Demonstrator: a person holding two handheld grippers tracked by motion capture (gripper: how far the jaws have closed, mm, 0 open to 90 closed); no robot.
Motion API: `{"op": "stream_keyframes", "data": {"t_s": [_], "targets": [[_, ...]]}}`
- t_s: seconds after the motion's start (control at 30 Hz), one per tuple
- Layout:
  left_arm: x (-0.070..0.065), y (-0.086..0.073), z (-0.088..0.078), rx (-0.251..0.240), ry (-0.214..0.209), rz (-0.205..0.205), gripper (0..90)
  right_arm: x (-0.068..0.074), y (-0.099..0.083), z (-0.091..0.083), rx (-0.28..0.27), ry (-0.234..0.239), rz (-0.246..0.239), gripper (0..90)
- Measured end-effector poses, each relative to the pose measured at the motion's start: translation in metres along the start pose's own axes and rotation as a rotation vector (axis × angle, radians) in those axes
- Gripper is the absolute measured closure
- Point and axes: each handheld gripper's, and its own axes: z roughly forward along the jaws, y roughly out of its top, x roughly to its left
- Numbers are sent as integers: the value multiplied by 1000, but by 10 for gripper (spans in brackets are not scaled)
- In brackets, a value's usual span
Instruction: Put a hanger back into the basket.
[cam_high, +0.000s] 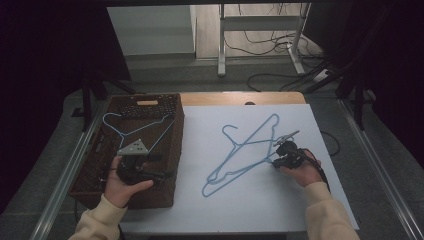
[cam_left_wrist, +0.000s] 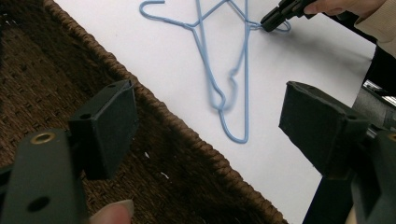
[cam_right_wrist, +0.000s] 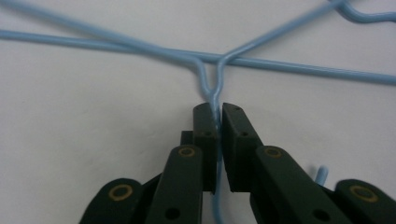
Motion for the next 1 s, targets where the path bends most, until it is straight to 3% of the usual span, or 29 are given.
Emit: {"op": "stream_keyframes", "data": {"t_s": [0.13,0.17,0.33,0.57,0.77,1.0], "targets": [[-2,1,0,-2,-2,6,201,1,0,-5,-20,4,0,859],[-4,2,0,-4,-3,13,201,2,0,-11,-38,27,-3,860],[-8,4,0,-6,-6,24,204,7,2,-20,-44,29,-20,860],[-20,11,5,-5,-25,56,208,18,4,-42,-64,76,-23,863],[-36,21,17,13,-55,98,211,21,5,-43,-42,93,-22,863],[-61,35,45,63,-104,149,216,26,8,-45,-39,100,-33,863]]}}
